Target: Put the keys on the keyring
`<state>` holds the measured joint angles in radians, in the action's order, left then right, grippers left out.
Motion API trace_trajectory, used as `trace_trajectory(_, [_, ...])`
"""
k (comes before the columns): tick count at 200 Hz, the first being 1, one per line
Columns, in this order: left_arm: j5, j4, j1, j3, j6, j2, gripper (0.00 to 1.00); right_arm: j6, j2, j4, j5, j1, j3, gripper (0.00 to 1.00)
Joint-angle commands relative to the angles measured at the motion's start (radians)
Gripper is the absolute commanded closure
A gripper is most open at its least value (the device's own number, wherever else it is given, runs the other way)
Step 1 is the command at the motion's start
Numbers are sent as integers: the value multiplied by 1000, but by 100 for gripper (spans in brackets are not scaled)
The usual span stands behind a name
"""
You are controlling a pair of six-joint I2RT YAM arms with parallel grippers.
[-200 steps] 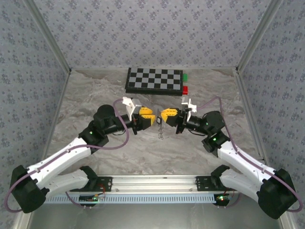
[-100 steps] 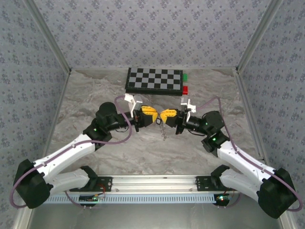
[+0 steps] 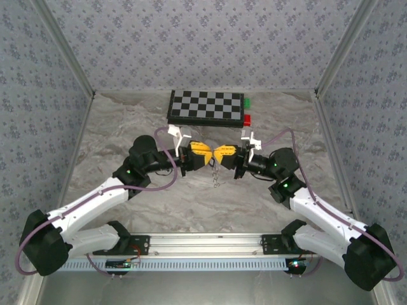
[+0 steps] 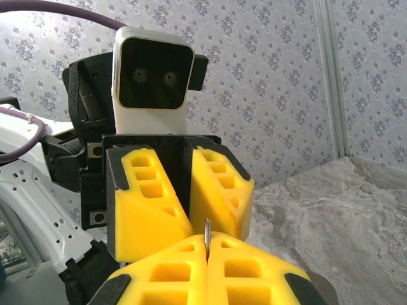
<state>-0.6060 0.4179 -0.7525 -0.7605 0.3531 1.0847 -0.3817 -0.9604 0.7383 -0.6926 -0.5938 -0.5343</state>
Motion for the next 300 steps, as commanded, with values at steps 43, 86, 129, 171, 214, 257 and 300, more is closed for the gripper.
trace_trajectory(43, [-56,38,5,-42,1,1,72,-13,-18,51,-30,-8,-20,100])
trace_trajectory(86, [-71,45,5,-47,-2,16,80,-12,-17,46,-38,-14,-26,100])
trace_trajectory(129, [-77,46,4,-49,-9,20,100,-9,-23,41,-44,-15,-33,100])
trace_trajectory(171, [-65,9,5,-54,-38,1,100,19,-6,-14,-16,-14,-29,94])
trace_trajectory(214, [-40,-170,4,-99,-157,-11,100,102,61,-281,15,12,-81,72])
trace_trajectory(257, [-10,-337,4,-143,-272,3,100,237,83,-599,19,25,-196,71])
trace_trajectory(300, [-5,-444,4,-176,-342,22,100,373,32,-850,12,22,-317,71])
